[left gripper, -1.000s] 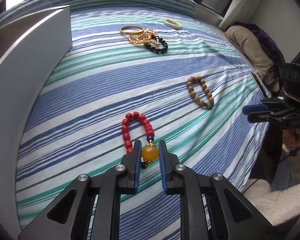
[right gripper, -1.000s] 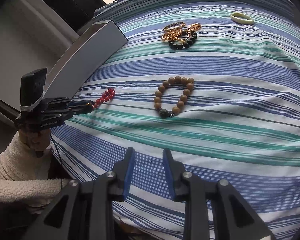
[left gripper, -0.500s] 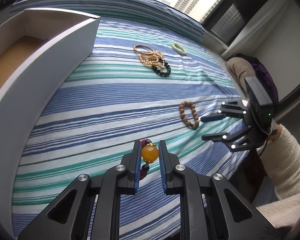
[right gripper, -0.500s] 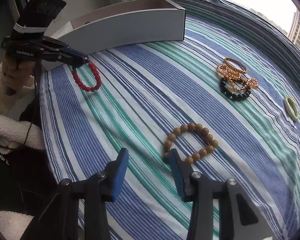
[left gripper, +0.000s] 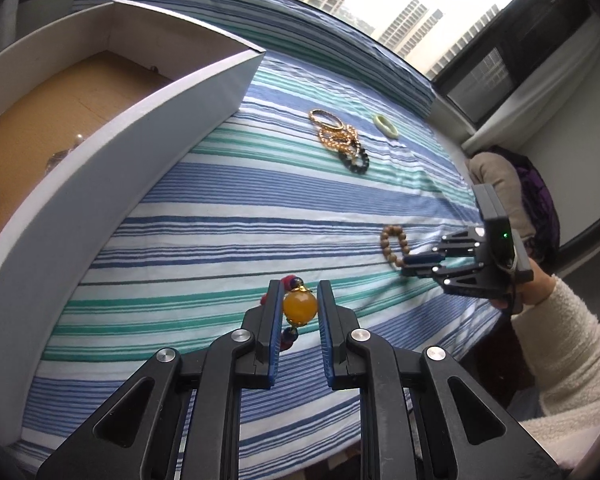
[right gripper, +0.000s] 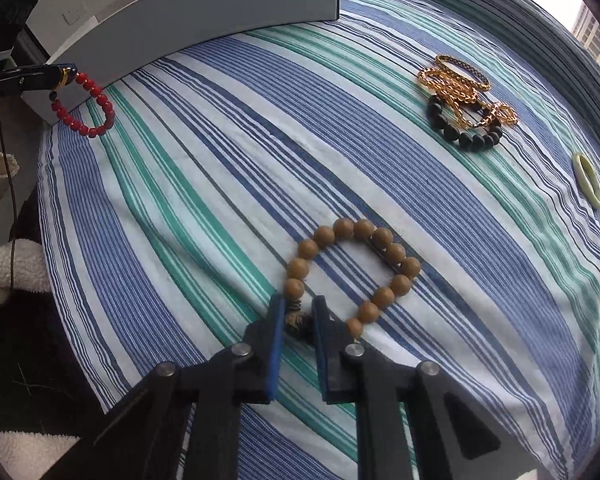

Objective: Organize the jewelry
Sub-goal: 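Carry the red and wooden bracelets into the white box and release both, then withdraw both tools back over the bed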

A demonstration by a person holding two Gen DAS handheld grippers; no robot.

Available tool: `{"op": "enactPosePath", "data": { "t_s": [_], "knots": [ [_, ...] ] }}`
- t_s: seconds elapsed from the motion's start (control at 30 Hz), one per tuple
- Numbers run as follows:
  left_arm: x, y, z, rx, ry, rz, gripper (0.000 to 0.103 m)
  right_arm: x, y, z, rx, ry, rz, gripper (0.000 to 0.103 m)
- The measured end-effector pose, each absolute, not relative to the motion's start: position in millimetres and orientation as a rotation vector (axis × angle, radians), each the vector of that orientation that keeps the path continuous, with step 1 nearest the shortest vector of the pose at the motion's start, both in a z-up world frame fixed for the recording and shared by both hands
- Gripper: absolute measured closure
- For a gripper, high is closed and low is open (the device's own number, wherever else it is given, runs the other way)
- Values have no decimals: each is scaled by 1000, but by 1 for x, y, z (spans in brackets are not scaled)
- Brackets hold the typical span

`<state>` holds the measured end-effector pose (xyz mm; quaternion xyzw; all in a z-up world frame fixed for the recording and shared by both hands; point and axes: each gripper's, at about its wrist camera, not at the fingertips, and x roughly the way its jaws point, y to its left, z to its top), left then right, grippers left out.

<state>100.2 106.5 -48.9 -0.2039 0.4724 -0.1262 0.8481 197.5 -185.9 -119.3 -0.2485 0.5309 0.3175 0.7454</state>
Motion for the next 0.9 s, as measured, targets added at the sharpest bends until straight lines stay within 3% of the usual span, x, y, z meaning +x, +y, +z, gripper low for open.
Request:
{"op": "enactPosePath", "data": {
  "t_s": [0.27, 0.53, 0.7, 0.9],
  "knots": [
    [65, 163, 9, -480, 907, -136, 88, 196, -169, -17, -114, 1013, 793, 89],
    [47, 246, 46, -516, 823, 98, 88, 209, -56, 63, 9, 837, 925, 89],
    [66, 281, 26, -519, 837, 196, 88, 242, 21, 70, 10, 824, 939, 89],
    [82, 312, -16, -534, 895, 291, 88, 284, 100, 34, -70, 869, 893, 89]
  ]
}}
